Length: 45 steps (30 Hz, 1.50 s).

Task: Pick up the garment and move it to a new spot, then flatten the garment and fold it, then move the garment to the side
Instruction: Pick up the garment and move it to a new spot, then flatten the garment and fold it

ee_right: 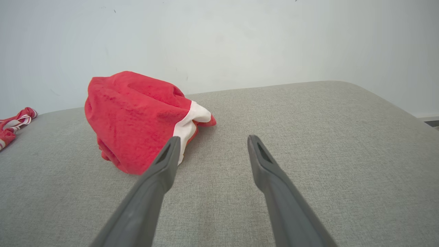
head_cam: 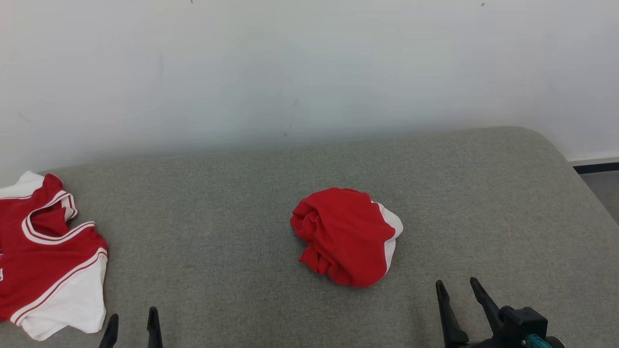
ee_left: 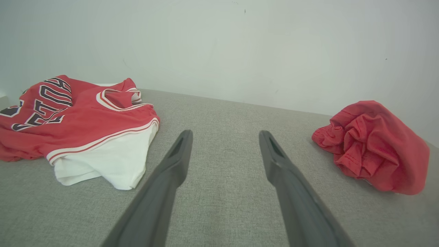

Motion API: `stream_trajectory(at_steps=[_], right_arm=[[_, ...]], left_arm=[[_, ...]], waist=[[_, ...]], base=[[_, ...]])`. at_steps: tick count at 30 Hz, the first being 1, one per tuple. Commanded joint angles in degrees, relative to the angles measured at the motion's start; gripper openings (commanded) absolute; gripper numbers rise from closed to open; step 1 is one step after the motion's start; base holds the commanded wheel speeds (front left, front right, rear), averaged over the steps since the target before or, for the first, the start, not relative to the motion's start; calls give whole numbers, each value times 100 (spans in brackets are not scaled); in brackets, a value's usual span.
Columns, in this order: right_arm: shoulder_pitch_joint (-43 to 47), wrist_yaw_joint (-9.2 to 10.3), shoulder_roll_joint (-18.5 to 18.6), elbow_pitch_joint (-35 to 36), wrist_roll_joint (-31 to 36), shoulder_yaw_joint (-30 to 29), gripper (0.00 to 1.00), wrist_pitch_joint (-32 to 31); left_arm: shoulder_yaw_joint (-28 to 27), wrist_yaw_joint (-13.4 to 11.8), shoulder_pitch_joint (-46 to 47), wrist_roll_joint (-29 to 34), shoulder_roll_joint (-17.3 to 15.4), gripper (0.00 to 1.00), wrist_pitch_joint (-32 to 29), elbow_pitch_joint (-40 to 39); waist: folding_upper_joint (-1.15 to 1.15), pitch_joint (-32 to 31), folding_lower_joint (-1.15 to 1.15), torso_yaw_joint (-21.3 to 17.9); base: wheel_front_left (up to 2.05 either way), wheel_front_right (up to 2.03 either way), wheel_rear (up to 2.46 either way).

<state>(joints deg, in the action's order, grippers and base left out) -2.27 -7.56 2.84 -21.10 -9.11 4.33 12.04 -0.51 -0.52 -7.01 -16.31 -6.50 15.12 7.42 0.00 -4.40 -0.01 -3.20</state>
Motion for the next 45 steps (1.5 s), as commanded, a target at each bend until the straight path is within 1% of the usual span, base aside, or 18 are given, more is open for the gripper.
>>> stream_trajectory(at_steps=[1,7,23,26,29,32,33,34,38,39,42,45], right_arm=[[70,14,7,21,-15,4,100,-15],[52,14,7,36,-14,-1,100,-19],[-24,14,7,38,-65,75,100,-13],[-62,14,7,59,-89,100,100,0],[-97,14,7,70,-103,146,100,13],[-152,14,7,65,-121,217,100,18],[-195,14,6,74,-148,257,100,22],[-228,14,7,76,-159,282,100,22],[-385,14,6,80,-185,466,100,32],[-424,14,6,80,-200,508,100,41],[-583,14,9,80,-261,712,100,64],[-704,14,4,49,-316,836,100,98]], left_arm=[[-34,46,-71,89,24,100,4,-47],[-83,146,21,160,87,100,5,8],[-111,292,269,159,196,100,5,212],[43,397,603,257,52,100,-102,320],[243,529,1134,269,-59,100,-460,465],[338,611,1824,85,-173,100,-1142,772],[327,604,2330,-66,-189,100,-1824,1107],[332,594,2641,-126,-191,100,-2138,1215],[205,411,3709,-480,-154,100,-3368,1759],[221,434,3954,-567,-141,100,-3627,1895],[257,485,4594,-661,-264,100,-4189,2159],[391,577,4994,-723,-293,100,-4576,2390]], waist=[[0,5,1,1],[0,29,1,18],[0,130,1,5],[0,207,1,-35],[0,315,1,-117],[0,446,1,-266],[0,550,1,-388],[0,624,1,-453],[0,957,1,-801],[0,1030,1,-898],[0,1266,1,-1256],[0,1487,1,-1558]], base=[[0,0,0],[0,0,0],[0,0,0],[0,0,0],[0,0,0],[0,0,0],[0,0,0],[0,0,0],[0,0,0],[0,0,0],[0,0,0],[0,0,0]])
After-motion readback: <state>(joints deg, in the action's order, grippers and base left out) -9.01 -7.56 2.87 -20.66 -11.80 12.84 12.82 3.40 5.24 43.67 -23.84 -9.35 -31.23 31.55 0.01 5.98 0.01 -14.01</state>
